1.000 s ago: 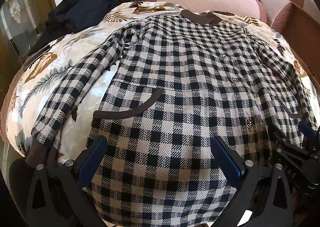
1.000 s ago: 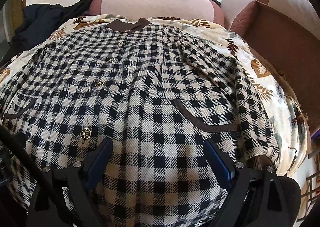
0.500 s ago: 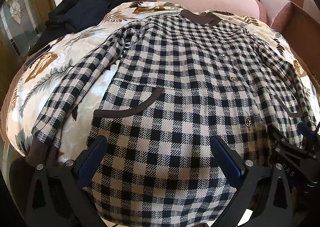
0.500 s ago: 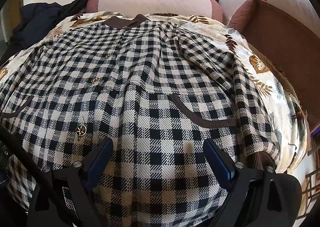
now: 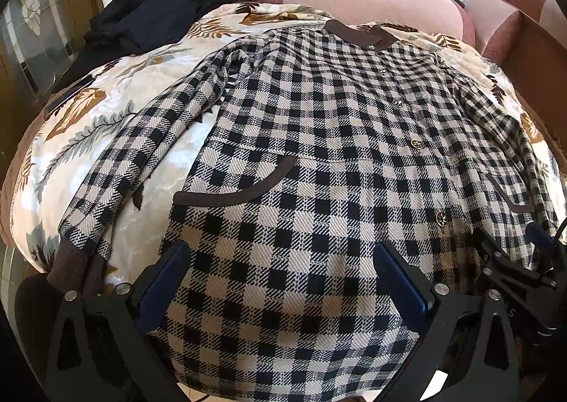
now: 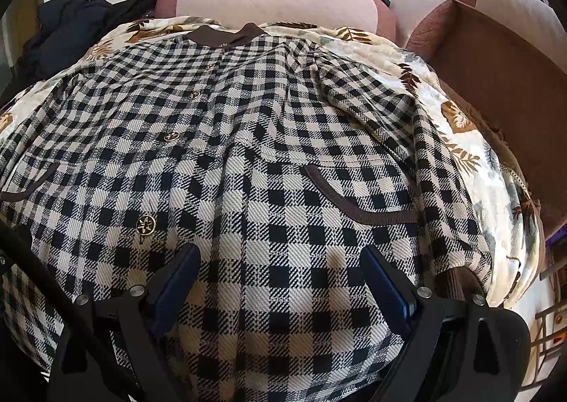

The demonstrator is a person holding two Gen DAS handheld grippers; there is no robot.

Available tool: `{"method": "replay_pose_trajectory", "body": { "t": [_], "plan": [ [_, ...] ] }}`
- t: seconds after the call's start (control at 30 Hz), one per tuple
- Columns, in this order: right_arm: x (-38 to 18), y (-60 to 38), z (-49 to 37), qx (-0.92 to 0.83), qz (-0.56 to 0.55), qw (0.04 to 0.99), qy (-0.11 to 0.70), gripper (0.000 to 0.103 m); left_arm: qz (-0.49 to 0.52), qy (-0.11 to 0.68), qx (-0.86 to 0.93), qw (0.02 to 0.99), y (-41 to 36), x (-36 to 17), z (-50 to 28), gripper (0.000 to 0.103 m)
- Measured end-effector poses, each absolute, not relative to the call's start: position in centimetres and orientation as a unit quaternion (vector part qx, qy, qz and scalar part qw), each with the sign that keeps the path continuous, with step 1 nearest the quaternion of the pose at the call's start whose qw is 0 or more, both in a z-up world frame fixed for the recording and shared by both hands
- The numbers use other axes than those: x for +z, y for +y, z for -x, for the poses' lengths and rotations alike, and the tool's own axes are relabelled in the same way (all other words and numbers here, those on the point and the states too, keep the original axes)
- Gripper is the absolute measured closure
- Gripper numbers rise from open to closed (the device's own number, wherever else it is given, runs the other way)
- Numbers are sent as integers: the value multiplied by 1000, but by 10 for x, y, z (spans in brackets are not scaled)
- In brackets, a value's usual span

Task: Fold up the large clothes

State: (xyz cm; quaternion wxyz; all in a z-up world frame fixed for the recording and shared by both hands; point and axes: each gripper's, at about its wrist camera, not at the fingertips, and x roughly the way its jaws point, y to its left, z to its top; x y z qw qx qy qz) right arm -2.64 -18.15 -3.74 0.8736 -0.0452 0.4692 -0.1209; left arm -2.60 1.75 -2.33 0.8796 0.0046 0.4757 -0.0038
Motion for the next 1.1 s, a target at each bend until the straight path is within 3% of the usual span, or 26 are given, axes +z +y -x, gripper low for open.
{"method": "replay_pose_trajectory", "body": {
  "t": [0.43,0.87,1.0,1.1],
  "plan": [
    [-37,-180,27,-123,49,872,471,9,8,471,5,882,37,-17,24,0],
    [-34,-171,27,-118,65,874,467,9,129,442,114,880,208,-5,21,0],
    [-29,-166,25,-109,73,878,460,9,93,442,60,890,200,-5,26,4],
    [-24,-160,21,-101,80,882,454,9,42,450,12,892,176,-8,22,12]
  ]
}}
